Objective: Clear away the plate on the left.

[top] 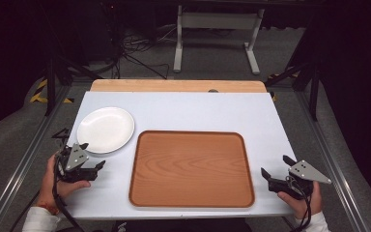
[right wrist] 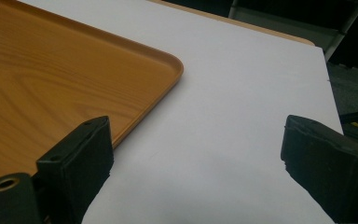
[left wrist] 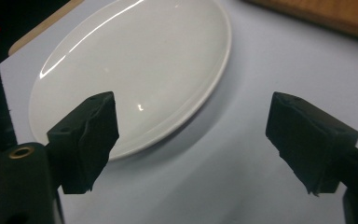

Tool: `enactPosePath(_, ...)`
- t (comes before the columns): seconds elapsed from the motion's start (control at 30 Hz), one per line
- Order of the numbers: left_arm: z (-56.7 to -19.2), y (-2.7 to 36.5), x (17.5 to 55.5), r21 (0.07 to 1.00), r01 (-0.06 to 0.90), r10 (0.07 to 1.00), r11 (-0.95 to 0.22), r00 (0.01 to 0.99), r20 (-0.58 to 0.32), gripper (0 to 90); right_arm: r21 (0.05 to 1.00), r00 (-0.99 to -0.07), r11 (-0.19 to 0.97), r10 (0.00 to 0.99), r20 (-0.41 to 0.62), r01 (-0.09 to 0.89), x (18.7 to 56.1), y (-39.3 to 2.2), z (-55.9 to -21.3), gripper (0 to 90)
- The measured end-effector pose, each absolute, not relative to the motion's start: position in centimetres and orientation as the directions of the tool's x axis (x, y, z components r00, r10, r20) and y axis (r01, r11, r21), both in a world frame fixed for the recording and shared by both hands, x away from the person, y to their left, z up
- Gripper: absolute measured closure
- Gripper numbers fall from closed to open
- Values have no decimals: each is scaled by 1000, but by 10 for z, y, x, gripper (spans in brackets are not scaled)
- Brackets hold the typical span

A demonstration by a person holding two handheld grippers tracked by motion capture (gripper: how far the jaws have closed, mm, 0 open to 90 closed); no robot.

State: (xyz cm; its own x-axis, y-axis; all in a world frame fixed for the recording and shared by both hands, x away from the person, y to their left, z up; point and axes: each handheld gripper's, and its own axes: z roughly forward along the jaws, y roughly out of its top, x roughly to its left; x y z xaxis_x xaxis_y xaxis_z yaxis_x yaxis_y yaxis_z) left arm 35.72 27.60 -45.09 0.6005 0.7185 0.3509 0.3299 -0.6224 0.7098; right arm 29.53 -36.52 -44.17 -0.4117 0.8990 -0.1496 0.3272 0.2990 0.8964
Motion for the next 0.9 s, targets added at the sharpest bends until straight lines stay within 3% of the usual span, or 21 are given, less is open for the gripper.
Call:
enactPosePath(0.23, -452, 260, 376, 594, 326, 645, -736, 604, 467, 214, 894, -411, 300, 899, -149, 333, 296, -365, -443, 98)
enactPosePath(0.7, -461, 234, 387, 431, 300, 523, -851, 559, 643, 293, 892, -412, 304, 898, -152, 335, 296, -365, -444, 98)
enactPosePath(0.9, -464, 226, 382, 376, 279, 467, -884, 570, 676, 434, 892, -415, 308, 896, -156, 331, 296, -365, -443, 98)
